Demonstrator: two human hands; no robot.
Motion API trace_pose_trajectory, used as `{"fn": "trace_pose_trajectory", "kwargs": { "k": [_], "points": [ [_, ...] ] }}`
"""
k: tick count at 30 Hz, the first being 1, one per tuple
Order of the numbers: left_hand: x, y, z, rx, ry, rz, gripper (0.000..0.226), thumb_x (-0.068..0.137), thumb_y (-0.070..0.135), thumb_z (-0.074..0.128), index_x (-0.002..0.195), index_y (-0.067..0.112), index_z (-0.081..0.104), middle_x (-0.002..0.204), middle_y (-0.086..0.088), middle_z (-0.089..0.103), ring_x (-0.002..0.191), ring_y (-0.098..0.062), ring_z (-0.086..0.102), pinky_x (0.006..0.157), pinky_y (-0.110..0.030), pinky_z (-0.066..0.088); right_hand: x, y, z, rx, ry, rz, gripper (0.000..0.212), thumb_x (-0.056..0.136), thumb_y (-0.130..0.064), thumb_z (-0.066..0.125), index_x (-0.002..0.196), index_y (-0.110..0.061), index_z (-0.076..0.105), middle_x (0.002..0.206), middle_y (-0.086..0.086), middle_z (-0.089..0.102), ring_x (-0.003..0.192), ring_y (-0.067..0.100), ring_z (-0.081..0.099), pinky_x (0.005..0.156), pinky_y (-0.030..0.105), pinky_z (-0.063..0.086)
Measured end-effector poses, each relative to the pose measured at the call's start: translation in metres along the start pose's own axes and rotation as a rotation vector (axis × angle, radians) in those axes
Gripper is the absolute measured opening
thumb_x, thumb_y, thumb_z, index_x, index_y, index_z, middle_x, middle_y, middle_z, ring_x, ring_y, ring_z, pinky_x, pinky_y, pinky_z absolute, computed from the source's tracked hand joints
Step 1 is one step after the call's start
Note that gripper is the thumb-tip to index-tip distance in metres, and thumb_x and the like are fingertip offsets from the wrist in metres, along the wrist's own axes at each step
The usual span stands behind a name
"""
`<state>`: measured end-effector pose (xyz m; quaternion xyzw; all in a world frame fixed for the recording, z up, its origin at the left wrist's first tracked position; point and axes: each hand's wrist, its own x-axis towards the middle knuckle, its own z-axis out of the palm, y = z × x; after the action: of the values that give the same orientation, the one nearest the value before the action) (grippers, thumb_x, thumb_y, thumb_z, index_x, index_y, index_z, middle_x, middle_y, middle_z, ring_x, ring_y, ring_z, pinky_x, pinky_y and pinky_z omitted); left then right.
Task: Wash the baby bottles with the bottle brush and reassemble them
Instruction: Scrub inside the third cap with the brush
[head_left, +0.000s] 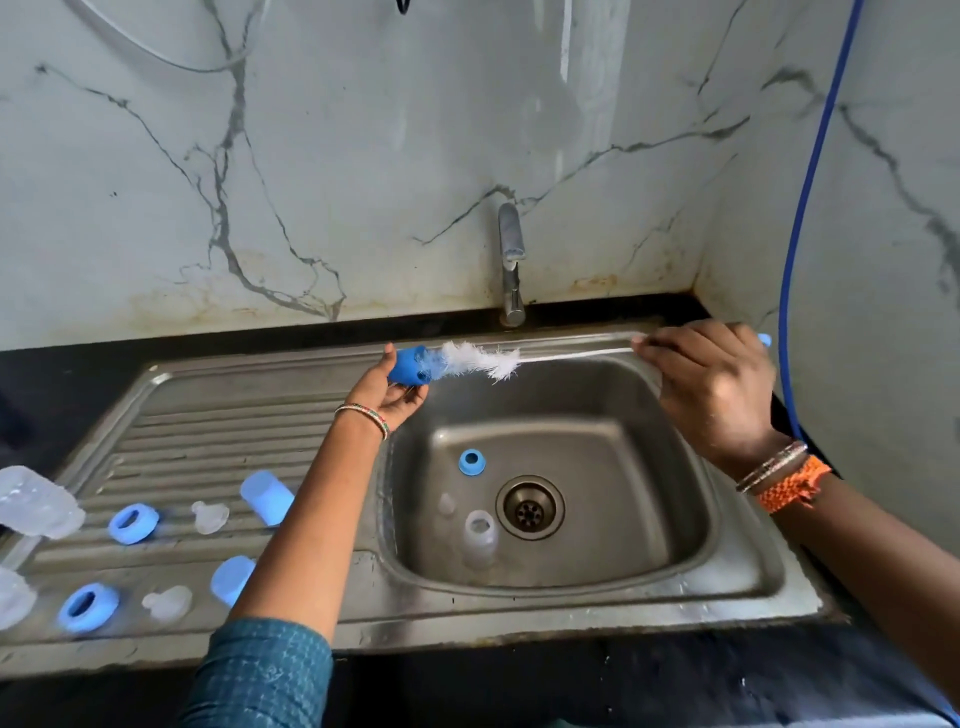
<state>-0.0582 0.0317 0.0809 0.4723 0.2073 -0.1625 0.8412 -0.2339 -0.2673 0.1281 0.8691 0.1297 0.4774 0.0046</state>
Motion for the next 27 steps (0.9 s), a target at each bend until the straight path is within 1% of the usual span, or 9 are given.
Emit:
{"fn": "trace_pose_trajectory", "kwargs": {
  "k": [3,5,8,11,15,21,23,25,27],
  "points": [
    [0.003,0.004,-0.009,0.011,-0.05,0.021,0.024,0.093,0.029,0.056,0.096,0.005,0.05,0.094,-0.013,0.06,0.086,-0.024,0.058,0.079,-0.034,0.049,0.009,-0.005,-0.01,0.017,-0.164,0.044,0.027,0.07,-0.002,0.078,0.094,-0.013,0.076,0.084,0.006,0.072,0.075,0.028,0.062,0.06,0.033,0.045],
    [0.004,0.008,-0.017,0.02,-0.108,0.028,0.025,0.095,0.028,0.051,0.103,0.005,0.051,0.097,-0.013,0.061,0.097,-0.025,0.058,0.083,-0.035,0.046,0.017,-0.008,-0.014,0.235,-0.542,0.36,0.012,0.082,-0.01,0.07,0.087,-0.019,0.077,0.068,-0.001,0.071,0.064,0.016,0.065,0.058,0.027,0.048],
    [0.008,0.009,-0.031,-0.037,-0.157,0.015,0.023,0.092,0.025,0.051,0.102,0.005,0.053,0.104,-0.014,0.061,0.117,-0.028,0.05,0.096,-0.04,0.04,0.017,-0.008,-0.014,0.679,-0.945,0.732,0.027,0.096,-0.015,0.053,0.076,-0.015,0.073,0.042,-0.007,0.05,0.039,0.005,0.043,0.043,0.016,0.035],
    [0.006,0.006,-0.036,-0.095,-0.161,0.028,0.02,0.095,0.024,0.048,0.1,0.005,0.053,0.104,-0.015,0.061,0.126,-0.03,0.047,0.101,-0.042,0.038,0.016,-0.01,-0.011,0.767,-0.928,0.789,0.024,0.096,-0.017,0.054,0.081,-0.01,0.071,0.048,-0.005,0.052,0.043,0.008,0.042,0.043,0.016,0.033],
    [0.003,0.006,-0.032,-0.09,-0.087,0.025,0.017,0.097,0.02,0.048,0.101,0.004,0.051,0.117,-0.017,0.056,0.125,-0.033,0.047,0.103,-0.046,0.037,0.013,-0.016,-0.007,0.549,-0.864,0.661,0.008,0.085,-0.026,0.069,0.091,-0.02,0.067,0.078,-0.007,0.067,0.076,0.014,0.064,0.072,0.029,0.051],
    [0.003,0.01,-0.023,-0.09,-0.017,0.026,0.016,0.096,0.019,0.051,0.093,0.003,0.05,0.1,-0.017,0.056,0.092,-0.031,0.059,0.086,-0.047,0.049,0.003,-0.039,-0.009,0.06,-0.387,0.19,0.009,0.078,-0.012,0.072,0.084,-0.016,0.067,0.078,0.004,0.067,0.071,0.034,0.065,0.05,0.034,0.05],
    [0.0,0.01,-0.022,-0.119,-0.044,0.04,0.018,0.098,0.02,0.047,0.092,0.003,0.051,0.097,-0.018,0.056,0.089,-0.032,0.059,0.082,-0.048,0.051,0.006,-0.041,-0.009,0.173,-0.607,0.427,0.009,0.087,-0.022,0.063,0.082,-0.02,0.07,0.072,0.003,0.067,0.069,0.027,0.066,0.054,0.028,0.047],
    [0.0,0.009,-0.021,-0.137,-0.046,0.063,0.016,0.098,0.017,0.047,0.087,0.007,0.052,0.094,-0.016,0.056,0.086,-0.029,0.057,0.096,-0.047,0.044,0.004,-0.044,-0.007,0.605,-1.05,0.797,0.028,0.095,-0.023,0.053,0.075,-0.016,0.071,0.054,-0.001,0.061,0.045,0.012,0.054,0.044,0.021,0.038],
    [0.002,0.008,-0.025,-0.149,-0.041,0.072,0.013,0.097,0.016,0.049,0.087,0.008,0.053,0.094,-0.015,0.056,0.088,-0.028,0.057,0.104,-0.047,0.039,-0.002,-0.047,-0.006,0.875,-1.189,0.972,0.035,0.098,-0.019,0.049,0.07,-0.014,0.069,0.046,-0.004,0.053,0.035,0.006,0.039,0.038,0.019,0.03]
  ]
}}
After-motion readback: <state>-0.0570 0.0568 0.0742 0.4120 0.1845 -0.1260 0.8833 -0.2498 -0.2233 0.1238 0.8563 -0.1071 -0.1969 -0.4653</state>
